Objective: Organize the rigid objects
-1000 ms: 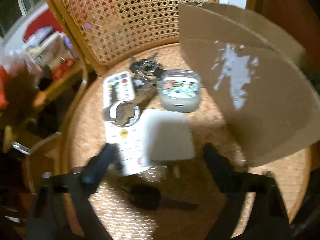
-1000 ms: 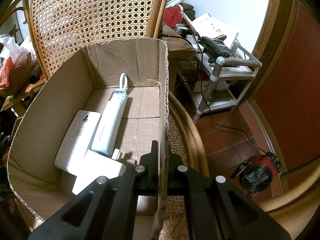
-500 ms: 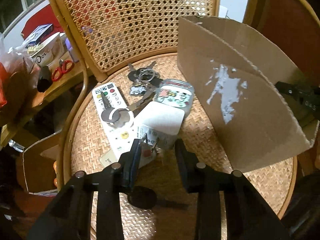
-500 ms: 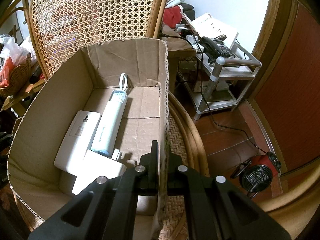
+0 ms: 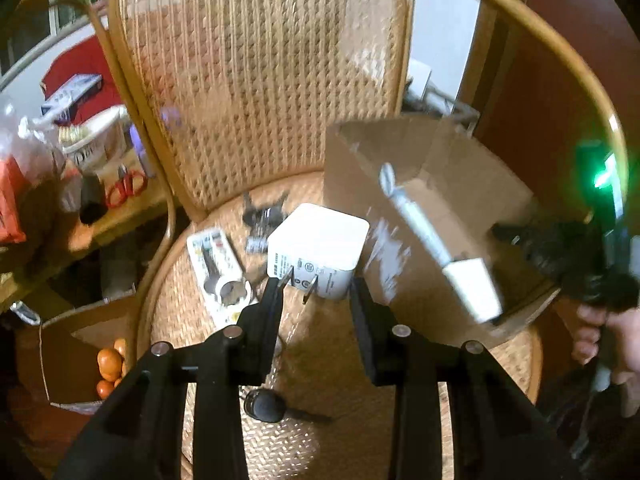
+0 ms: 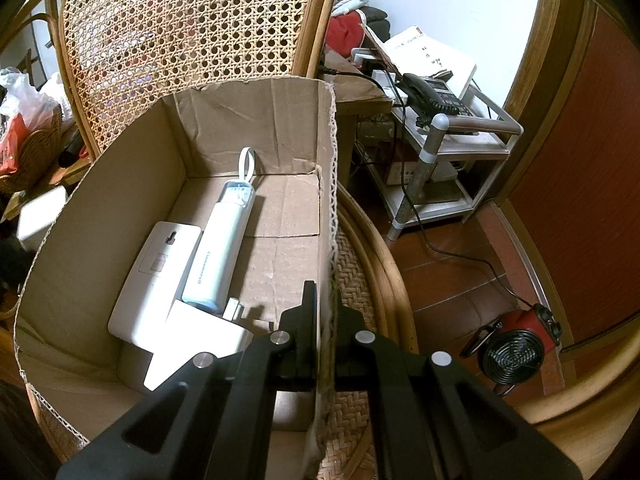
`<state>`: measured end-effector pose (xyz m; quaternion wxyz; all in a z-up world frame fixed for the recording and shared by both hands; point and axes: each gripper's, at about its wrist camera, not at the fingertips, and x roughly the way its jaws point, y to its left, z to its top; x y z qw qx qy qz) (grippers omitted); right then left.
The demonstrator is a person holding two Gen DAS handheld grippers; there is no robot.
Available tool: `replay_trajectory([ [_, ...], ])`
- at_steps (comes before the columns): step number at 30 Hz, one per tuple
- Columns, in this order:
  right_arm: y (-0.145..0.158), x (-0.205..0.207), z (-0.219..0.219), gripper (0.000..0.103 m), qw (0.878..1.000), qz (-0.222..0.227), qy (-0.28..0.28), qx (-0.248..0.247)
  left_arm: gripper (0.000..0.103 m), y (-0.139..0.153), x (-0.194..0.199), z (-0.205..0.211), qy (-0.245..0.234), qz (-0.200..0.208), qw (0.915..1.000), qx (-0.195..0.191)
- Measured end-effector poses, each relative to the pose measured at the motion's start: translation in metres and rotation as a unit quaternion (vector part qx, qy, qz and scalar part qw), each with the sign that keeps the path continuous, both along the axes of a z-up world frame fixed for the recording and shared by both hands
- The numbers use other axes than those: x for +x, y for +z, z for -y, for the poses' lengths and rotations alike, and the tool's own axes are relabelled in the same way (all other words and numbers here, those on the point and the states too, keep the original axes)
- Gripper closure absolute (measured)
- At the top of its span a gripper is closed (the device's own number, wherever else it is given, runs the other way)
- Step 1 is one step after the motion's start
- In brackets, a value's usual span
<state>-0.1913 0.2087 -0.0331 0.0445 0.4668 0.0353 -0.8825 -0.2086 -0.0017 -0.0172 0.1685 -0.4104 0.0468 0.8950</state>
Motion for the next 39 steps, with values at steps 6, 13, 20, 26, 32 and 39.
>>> replay_trajectory([
  [6,0.001,0.0,-0.001,0.097,1.0,-0.001,-0.001,0.002,0.101,0.05,0.016,-0.012,-0.02,-0.05,0.998,0.034],
  [13,0.003,0.0,-0.002,0.097,1.0,-0.002,-0.001,0.004,0.101,0.045,0.015,-0.039,-0.047,-0.035,0.9977,0.035],
  [20,0.003,0.0,-0.002,0.097,1.0,-0.002,-0.001,0.004,0.082,0.021,0.004,-0.034,-0.021,-0.019,0.9996,-0.003],
  [26,0.003,0.0,-0.002,0.097,1.0,-0.001,-0.002,0.003,0.027,-0.016,-0.013,-0.028,0.007,-0.017,0.9975,-0.067],
  [32,0.004,0.006,0.0,0.098,0.999,0.0,-0.038,0.023,0.027,-0.036,-0.036,-0.02,0.018,-0.002,0.9975,-0.068],
  [39,0.004,0.018,-0.009,0.098,0.998,-0.001,-0.067,0.023,0.027,-0.045,-0.052,-0.031,-0.005,0.0,0.9986,-0.053],
])
